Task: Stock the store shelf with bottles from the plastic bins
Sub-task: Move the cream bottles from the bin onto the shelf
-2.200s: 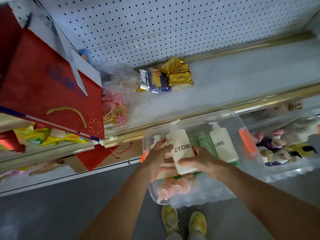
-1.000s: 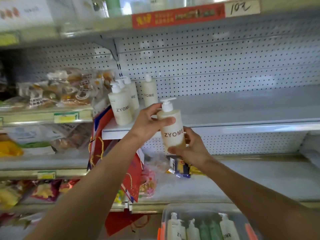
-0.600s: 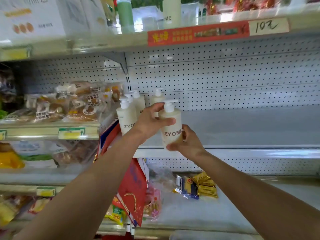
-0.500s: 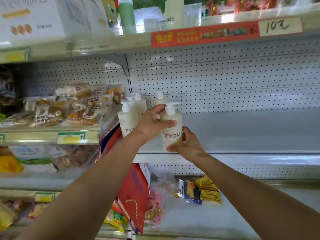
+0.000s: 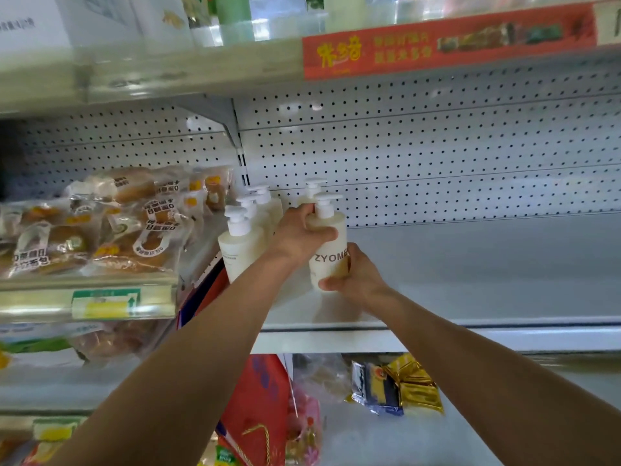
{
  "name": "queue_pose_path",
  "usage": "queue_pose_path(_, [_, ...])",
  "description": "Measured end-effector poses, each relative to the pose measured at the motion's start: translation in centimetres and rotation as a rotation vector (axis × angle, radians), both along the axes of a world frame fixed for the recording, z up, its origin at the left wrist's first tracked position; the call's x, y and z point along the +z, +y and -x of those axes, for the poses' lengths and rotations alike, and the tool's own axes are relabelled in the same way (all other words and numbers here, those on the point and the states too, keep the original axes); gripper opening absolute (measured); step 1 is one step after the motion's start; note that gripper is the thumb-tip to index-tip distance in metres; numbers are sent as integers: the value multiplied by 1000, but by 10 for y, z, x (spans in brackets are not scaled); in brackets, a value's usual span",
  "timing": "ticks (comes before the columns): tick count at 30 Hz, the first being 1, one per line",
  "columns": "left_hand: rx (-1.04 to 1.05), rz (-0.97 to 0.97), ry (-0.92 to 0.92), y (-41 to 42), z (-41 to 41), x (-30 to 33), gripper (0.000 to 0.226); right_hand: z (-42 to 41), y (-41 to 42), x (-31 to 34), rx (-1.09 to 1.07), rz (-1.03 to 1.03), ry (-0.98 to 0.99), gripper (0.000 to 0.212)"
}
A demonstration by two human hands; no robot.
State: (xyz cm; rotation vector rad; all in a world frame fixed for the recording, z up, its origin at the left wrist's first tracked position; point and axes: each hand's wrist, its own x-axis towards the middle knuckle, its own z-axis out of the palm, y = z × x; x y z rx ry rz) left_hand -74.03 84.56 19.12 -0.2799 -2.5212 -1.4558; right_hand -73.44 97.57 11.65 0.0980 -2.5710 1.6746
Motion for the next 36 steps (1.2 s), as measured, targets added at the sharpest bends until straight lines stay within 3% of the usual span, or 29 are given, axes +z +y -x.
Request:
queue_pose_path(9, [71, 76, -71, -6, 20, 7, 55, 23, -14, -1, -1, 3, -24, 72])
queue_pose_path(28, [1, 70, -69, -5, 27, 5, 56, 27, -11, 4, -40, -43, -21, 71])
queue_pose_path(33, [75, 50, -14, -5, 13, 0, 69, 13, -3, 1, -48, -135, 6, 77])
queue_pose_path(36, [138, 78, 52, -6, -12, -12, 58, -8, 16, -3, -38, -238, 72, 65])
